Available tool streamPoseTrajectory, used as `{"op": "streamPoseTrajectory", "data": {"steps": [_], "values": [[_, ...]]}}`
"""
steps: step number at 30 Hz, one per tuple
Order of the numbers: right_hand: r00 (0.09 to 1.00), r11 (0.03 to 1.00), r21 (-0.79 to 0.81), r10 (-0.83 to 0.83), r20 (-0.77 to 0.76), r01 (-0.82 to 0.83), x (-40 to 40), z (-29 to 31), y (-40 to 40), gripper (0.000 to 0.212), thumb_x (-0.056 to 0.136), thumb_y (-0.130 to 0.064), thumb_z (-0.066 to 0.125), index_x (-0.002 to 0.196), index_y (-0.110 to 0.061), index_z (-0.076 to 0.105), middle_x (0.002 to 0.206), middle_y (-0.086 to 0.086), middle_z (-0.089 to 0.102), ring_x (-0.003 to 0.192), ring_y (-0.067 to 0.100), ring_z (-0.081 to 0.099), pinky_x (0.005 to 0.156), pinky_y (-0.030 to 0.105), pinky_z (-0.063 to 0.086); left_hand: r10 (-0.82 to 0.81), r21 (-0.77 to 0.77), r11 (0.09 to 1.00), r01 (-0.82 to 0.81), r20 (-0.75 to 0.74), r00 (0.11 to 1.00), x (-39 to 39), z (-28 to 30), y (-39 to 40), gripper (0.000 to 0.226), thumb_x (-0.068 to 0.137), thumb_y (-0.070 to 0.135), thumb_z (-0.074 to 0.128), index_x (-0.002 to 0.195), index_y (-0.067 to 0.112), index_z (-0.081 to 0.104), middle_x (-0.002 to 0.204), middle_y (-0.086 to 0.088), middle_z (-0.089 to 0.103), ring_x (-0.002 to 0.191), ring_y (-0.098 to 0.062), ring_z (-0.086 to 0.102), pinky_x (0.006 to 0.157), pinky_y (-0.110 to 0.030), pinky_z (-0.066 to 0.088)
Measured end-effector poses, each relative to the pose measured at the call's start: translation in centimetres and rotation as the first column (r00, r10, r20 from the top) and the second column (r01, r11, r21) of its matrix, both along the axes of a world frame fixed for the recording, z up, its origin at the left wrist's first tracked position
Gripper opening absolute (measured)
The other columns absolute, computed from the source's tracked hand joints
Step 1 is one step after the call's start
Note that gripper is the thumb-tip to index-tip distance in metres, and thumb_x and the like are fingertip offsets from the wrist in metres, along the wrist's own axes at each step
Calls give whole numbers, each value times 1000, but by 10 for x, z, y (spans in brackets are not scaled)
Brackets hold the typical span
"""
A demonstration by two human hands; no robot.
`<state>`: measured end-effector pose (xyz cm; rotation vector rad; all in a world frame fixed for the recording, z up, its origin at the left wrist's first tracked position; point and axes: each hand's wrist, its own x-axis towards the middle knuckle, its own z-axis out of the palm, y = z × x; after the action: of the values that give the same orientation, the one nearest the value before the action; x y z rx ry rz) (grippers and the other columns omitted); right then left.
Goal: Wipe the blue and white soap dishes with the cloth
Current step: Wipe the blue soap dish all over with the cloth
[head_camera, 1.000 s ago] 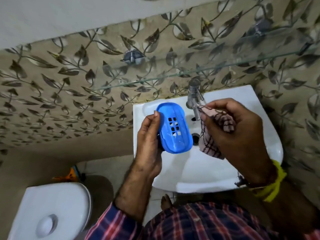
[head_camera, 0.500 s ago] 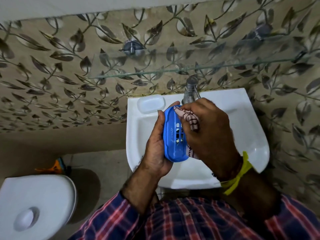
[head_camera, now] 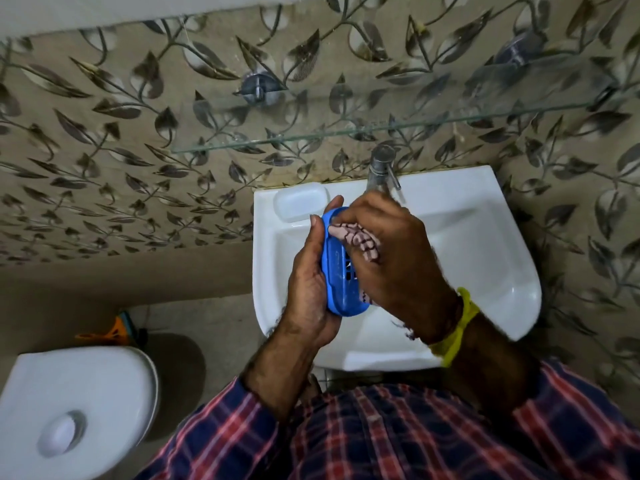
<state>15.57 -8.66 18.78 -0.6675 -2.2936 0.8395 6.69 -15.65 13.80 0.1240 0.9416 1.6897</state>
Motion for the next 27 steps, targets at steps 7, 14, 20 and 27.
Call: {"op": "streamPoseTrajectory", "data": {"steps": [7, 14, 20, 27], "values": [[999, 999, -14, -43, 31, 44, 2, 1, 0, 21, 81, 0, 62, 99, -5, 71, 97, 9, 64, 91, 27, 65, 78, 44, 55, 12, -28, 1000, -12, -7, 1000, -1, 2, 8, 53, 96, 53, 47, 141, 29, 60, 124, -6, 74, 106, -22, 73, 86, -36, 62], [994, 999, 17, -30, 109, 28, 8, 6, -6, 26, 77, -8, 57, 98, -9, 71, 99, 5, 64, 94, 28, 63, 76, 43, 54, 1, -44, 999, -2, -37, 999, -1, 3, 10, 65, 90, 56, 51, 147, 27, 55, 128, -11, 70, 111, -25, 69, 101, -40, 53], [979, 998, 50, 23, 203, -34, 18, 1, -20, 33, 75, -1, 67, 102, -19, 73, 101, -3, 65, 101, 22, 64, 73, 38, 58, 58, -29, 998, -60, -73, 996, -11, 7, 11, 57, 90, 62, 51, 136, 32, 65, 113, -11, 71, 102, -28, 66, 98, -44, 51], [967, 989, 95, 84, 242, -110, 21, -2, -26, 30, 77, -7, 66, 101, -23, 72, 100, -6, 63, 99, 20, 62, 66, 42, 56, 19, -96, 995, -25, -63, 998, -21, 8, 14, 103, 78, 77, 51, 149, 2, 47, 120, -22, 62, 112, -37, 58, 116, -55, 36]]}}
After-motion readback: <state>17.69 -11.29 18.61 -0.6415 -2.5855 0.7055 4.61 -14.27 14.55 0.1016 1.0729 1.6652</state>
